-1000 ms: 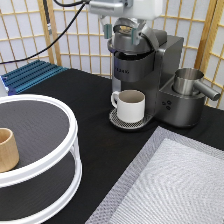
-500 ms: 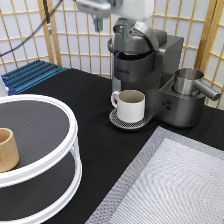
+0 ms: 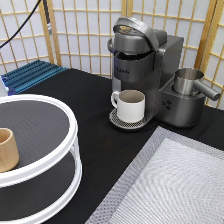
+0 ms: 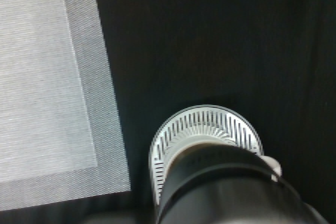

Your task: Make coffee

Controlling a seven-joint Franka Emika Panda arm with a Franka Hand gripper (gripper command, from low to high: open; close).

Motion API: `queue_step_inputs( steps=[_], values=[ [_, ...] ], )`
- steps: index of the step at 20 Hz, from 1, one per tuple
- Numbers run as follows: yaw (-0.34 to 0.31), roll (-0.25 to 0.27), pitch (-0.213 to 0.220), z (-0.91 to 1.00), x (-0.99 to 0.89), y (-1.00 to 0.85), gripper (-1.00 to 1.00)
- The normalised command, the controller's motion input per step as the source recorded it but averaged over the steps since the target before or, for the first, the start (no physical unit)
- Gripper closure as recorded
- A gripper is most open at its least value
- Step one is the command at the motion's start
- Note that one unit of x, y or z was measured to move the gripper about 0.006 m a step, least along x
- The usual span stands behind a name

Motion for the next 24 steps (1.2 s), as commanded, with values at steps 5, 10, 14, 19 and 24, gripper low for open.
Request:
queue_step_inputs(
  steps=[5, 10, 14, 19, 24],
  values=[
    [-0.021, -0.148, 0.172, -0.02, 0.43, 0.05, -1.00],
    [-0.008, -0.123, 0.134, 0.05, 0.42, 0.05, -1.00],
    [0.000, -0.077, 0.096, 0.04, 0.54, 0.05, -1.00],
    [0.000, -0.053, 0.078, -0.06, 0.57, 0.01, -1.00],
    [0.000, -0.064, 0.072, -0.02, 0.62, 0.04, -1.00]
  ],
)
